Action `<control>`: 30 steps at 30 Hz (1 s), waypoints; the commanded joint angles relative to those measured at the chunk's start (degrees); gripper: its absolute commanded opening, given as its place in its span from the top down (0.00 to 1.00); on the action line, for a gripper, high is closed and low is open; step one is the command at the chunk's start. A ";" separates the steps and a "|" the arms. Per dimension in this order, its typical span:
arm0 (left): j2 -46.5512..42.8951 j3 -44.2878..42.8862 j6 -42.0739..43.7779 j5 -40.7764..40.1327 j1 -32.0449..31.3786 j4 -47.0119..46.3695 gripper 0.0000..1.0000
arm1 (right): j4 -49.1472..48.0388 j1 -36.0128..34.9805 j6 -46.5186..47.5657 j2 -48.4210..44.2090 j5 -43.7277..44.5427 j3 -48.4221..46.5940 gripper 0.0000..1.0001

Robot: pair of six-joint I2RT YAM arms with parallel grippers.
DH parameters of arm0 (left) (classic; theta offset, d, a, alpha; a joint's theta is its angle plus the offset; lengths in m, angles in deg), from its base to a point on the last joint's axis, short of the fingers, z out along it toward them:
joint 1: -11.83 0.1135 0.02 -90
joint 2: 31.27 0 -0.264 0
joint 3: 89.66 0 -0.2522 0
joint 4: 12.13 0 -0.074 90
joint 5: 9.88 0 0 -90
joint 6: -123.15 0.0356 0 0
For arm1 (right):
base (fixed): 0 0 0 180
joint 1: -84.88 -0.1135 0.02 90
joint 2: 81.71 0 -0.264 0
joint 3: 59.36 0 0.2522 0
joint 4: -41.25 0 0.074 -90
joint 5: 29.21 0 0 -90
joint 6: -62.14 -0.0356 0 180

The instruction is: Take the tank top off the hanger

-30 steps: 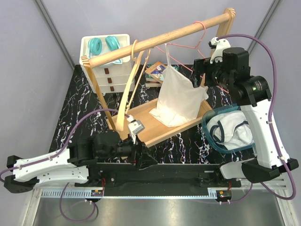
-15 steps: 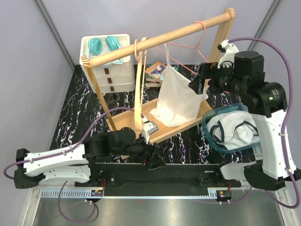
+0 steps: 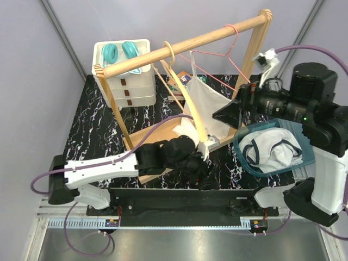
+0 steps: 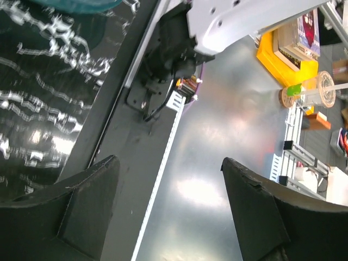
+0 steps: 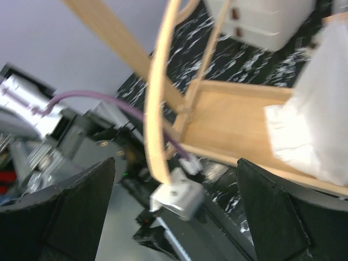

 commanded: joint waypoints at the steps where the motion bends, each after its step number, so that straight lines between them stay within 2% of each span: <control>1: 5.76 -8.60 4.21 4.41 0.21 -0.64 0.21 | 8.53 -7.63 -0.89 1.93 0.78 3.55 0.01; 5: 10.07 -13.26 4.66 5.30 0.30 -0.10 0.21 | 4.48 -7.81 -1.07 -1.14 2.01 8.92 0.02; 10: 12.98 -15.90 4.66 5.65 0.74 0.60 0.21 | 3.69 -7.81 0.16 -2.11 3.50 15.24 0.19; 17: 12.81 -15.03 3.95 5.21 1.61 0.60 0.21 | 2.46 -7.81 0.60 -5.01 10.09 16.30 0.21; 22: 12.45 -14.67 3.60 5.56 2.23 0.60 0.21 | 3.25 -7.81 0.25 -6.59 9.75 17.80 0.21; 25: 12.45 -14.59 3.34 5.83 2.41 0.51 0.21 | 3.60 -7.81 -0.19 -7.38 9.13 17.89 0.25; 30: 12.45 -14.50 3.34 6.26 2.49 0.51 0.21 | 4.04 -7.90 0.33 -8.53 8.69 19.90 0.55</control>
